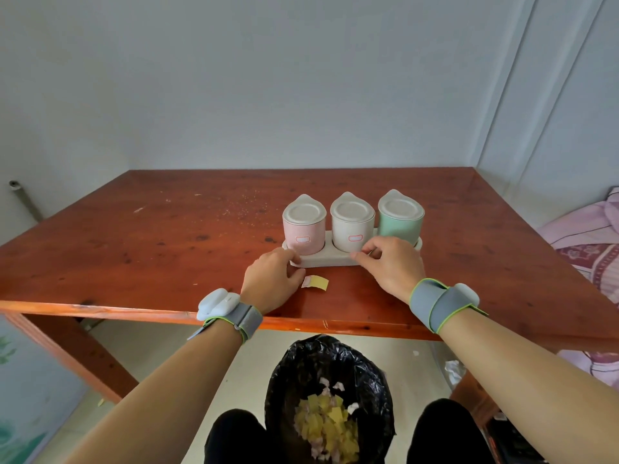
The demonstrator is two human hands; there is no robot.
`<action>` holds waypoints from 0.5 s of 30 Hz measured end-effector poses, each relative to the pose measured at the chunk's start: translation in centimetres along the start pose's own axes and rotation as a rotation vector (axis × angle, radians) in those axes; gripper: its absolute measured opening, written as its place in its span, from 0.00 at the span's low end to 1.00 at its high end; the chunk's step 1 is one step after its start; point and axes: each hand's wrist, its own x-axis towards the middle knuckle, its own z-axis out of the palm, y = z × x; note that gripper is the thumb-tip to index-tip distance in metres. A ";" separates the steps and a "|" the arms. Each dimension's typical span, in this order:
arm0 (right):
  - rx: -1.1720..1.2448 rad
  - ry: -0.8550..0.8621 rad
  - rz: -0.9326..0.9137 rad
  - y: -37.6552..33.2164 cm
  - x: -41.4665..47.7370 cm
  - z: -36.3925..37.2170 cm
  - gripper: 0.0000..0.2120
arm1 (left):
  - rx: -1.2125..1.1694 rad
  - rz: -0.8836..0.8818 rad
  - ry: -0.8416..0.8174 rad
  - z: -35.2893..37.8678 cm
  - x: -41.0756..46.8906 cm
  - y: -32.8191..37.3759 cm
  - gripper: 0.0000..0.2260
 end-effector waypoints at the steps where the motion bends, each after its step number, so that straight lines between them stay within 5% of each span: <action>1: 0.021 -0.027 -0.009 -0.1 -0.1 0.4 0.13 | 0.011 -0.002 -0.028 0.0 -0.1 -0.4 0.11; 8: -0.033 -0.130 -0.005 -0.5 -0.5 1.6 0.15 | 0.040 0.072 -0.233 -0.6 -0.1 -0.3 0.18; 15: 0.002 -0.225 -0.052 -1.0 -0.7 1.4 0.14 | -0.147 0.033 -0.261 -0.7 0.4 0.1 0.04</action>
